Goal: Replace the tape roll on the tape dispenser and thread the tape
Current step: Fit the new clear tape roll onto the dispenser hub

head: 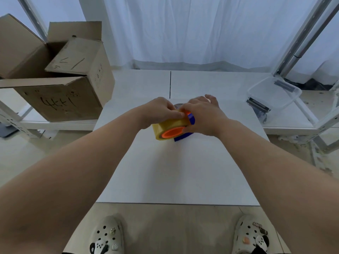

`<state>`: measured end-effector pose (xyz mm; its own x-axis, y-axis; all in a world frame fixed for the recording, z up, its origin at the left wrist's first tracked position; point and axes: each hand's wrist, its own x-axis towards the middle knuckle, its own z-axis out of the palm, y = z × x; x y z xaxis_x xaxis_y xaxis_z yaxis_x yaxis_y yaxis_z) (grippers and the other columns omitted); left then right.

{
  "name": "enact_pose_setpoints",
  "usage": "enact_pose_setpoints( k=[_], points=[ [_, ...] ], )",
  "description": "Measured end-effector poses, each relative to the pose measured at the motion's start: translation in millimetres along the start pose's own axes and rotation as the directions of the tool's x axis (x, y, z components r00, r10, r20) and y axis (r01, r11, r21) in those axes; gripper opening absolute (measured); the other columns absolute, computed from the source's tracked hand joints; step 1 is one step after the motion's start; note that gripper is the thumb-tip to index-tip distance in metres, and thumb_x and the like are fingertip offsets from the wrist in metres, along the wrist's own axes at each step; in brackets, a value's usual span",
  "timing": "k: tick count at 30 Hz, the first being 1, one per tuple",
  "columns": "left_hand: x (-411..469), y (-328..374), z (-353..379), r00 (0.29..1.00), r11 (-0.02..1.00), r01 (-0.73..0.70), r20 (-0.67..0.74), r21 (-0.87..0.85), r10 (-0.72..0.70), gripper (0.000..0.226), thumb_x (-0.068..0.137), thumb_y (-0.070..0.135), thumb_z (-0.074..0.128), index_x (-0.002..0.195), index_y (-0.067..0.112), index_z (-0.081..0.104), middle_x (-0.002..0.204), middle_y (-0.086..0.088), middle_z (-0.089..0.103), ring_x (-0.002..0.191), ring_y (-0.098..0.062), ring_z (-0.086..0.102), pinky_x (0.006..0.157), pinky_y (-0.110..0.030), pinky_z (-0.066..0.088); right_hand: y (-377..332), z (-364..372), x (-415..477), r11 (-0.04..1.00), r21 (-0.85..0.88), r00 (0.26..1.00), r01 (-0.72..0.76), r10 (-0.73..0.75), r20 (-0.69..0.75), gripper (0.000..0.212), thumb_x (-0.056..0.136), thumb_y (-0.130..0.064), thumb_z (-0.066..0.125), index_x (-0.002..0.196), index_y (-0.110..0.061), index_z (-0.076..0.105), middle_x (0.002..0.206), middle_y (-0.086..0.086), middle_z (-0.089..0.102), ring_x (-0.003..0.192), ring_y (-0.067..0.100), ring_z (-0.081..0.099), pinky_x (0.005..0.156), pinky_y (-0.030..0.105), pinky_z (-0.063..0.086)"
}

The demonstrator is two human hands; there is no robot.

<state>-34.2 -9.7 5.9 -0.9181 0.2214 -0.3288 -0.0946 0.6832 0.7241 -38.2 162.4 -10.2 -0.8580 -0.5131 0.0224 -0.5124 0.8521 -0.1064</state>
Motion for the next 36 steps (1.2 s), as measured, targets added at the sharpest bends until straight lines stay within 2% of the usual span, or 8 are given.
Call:
enact_pose_setpoints(
  k=[6, 9, 12, 18, 25, 28, 32, 36],
  points=[
    [5, -19, 1, 0.988, 0.989, 0.021, 0.152, -0.147, 0.002, 0.031, 0.084, 0.036, 0.065, 0.108, 0.017, 0.066, 0.115, -0.005, 0.063, 0.109, -0.024, 0.056, 0.096, -0.037, 0.046, 3, 3, -7, 0.999, 0.042, 0.999, 0.004, -0.006, 0.041, 0.062, 0.071, -0.058, 0.069, 0.123, -0.029, 0.054, 0.107, -0.006, 0.058, 0.105, 0.018, 0.051, 0.096, 0.037, 0.03],
    [5, -27, 0, 0.981, 0.965, 0.021, 0.193, -0.261, 0.03, 0.029, 0.087, 0.027, 0.063, 0.114, 0.016, 0.064, 0.116, -0.005, 0.062, 0.108, -0.022, 0.055, 0.086, -0.03, 0.045, 3, 3, -8, 0.993, 0.115, 0.999, -0.009, 0.004, 0.044, 0.063, 0.069, -0.057, 0.071, 0.122, -0.026, 0.055, 0.106, -0.005, 0.058, 0.102, 0.017, 0.051, 0.093, 0.037, 0.035],
    [7, -32, 4, 0.986, 0.93, 0.043, 0.163, -0.365, 0.019, 0.028, 0.087, 0.019, 0.06, 0.115, 0.014, 0.062, 0.121, -0.01, 0.058, 0.112, -0.027, 0.053, 0.092, -0.036, 0.047, 5, 2, -8, 0.991, 0.134, 0.999, -0.011, 0.005, 0.047, 0.063, 0.069, -0.058, 0.07, 0.121, -0.025, 0.056, 0.106, -0.005, 0.058, 0.099, 0.016, 0.051, 0.092, 0.036, 0.036],
    [8, -17, 22, 1.0, 0.986, 0.025, -0.006, -0.164, -0.026, 0.045, 0.08, 0.054, 0.063, 0.102, 0.015, 0.06, 0.1, -0.004, 0.064, 0.092, -0.021, 0.062, 0.069, -0.027, 0.05, 5, 4, -6, 0.991, 0.125, 0.999, -0.037, 0.033, 0.034, 0.052, 0.07, -0.059, 0.067, 0.11, -0.026, 0.061, 0.099, -0.005, 0.061, 0.094, 0.017, 0.055, 0.092, 0.039, 0.034],
    [6, -34, 22, 0.996, 0.909, -0.001, 0.08, -0.418, 0.038, 0.043, 0.085, 0.04, 0.061, 0.119, 0.015, 0.058, 0.116, -0.01, 0.063, 0.106, -0.03, 0.062, 0.09, -0.039, 0.053, 11, 9, -15, 0.97, 0.236, 0.997, -0.056, 0.044, 0.058, 0.06, 0.073, -0.05, 0.072, 0.126, -0.031, 0.052, 0.105, -0.01, 0.053, 0.105, 0.015, 0.051, 0.096, 0.038, 0.032],
    [7, -33, 18, 0.994, 0.949, 0.04, 0.107, -0.312, -0.007, 0.05, 0.085, 0.05, 0.057, 0.125, 0.021, 0.052, 0.122, -0.006, 0.059, 0.106, -0.024, 0.061, 0.091, -0.037, 0.051, 12, 12, -17, 0.973, 0.221, 0.997, -0.067, 0.056, 0.059, 0.062, 0.074, -0.049, 0.071, 0.129, -0.03, 0.05, 0.107, -0.008, 0.055, 0.106, 0.016, 0.051, 0.096, 0.038, 0.03],
    [8, -22, 13, 0.969, 0.971, 0.238, 0.056, 0.03, -0.239, 0.084, 0.073, 0.077, 0.047, 0.126, 0.012, 0.05, 0.12, -0.008, 0.058, 0.107, -0.026, 0.057, 0.094, -0.04, 0.048, 11, 11, -17, 0.993, 0.108, 0.998, -0.057, 0.054, 0.036, 0.06, 0.075, -0.055, 0.067, 0.128, -0.031, 0.052, 0.097, -0.01, 0.049, 0.099, 0.015, 0.049, 0.096, 0.038, 0.028],
    [9, -10, 21, 0.952, 0.944, 0.305, -0.027, 0.125, -0.304, 0.092, 0.07, 0.078, 0.051, 0.129, 0.008, 0.041, 0.119, -0.011, 0.056, 0.102, -0.028, 0.06, 0.082, -0.035, 0.051, 8, 9, -17, 0.995, 0.094, 0.999, -0.035, 0.036, -0.009, 0.052, 0.075, -0.055, 0.065, 0.121, -0.033, 0.057, 0.092, -0.008, 0.051, 0.091, 0.013, 0.046, 0.092, 0.036, 0.026]
  ],
)
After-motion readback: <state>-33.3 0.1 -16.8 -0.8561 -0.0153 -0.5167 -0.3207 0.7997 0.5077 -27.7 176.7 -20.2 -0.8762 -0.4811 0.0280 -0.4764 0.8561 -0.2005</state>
